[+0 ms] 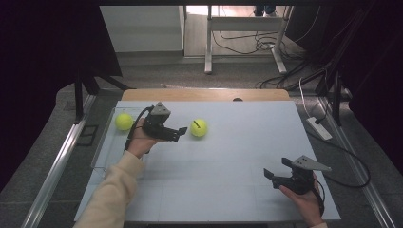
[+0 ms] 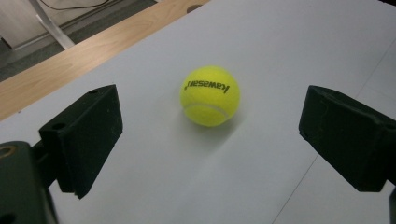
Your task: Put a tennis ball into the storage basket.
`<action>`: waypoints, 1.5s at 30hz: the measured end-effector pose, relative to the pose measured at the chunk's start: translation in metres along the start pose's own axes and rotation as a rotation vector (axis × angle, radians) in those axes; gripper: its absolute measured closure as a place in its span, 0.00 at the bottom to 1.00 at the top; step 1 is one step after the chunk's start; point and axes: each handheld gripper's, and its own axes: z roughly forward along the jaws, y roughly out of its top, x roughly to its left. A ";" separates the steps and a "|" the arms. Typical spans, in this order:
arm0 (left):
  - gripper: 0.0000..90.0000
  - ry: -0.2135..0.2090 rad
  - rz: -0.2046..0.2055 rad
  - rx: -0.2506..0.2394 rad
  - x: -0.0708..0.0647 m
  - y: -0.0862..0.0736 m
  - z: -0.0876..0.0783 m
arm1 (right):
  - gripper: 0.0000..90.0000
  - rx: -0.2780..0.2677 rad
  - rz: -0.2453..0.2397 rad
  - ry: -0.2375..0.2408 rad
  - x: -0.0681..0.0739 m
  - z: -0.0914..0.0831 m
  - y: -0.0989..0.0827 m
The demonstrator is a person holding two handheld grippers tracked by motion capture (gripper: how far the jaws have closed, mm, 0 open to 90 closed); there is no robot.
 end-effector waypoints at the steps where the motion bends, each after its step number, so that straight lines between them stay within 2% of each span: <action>1: 0.08 -0.002 0.001 0.002 -0.001 0.001 0.001 | 0.12 0.000 0.001 -0.001 0.000 0.000 0.000; 16: 0.07 -0.031 0.016 0.020 -0.010 0.007 0.018 | 0.12 0.003 0.000 -0.001 -0.001 0.000 -0.001; 22: 0.07 -0.055 0.003 0.021 -0.012 0.010 0.023 | 0.12 0.005 0.000 0.000 0.000 0.001 -0.001; 37: 0.07 -0.060 -0.006 0.056 -0.014 0.012 0.040 | 0.12 0.008 0.001 -0.003 -0.001 0.001 -0.001; 45: 0.07 -0.057 0.002 0.074 -0.014 0.015 0.048 | 0.12 0.009 0.001 -0.004 -0.001 0.001 -0.002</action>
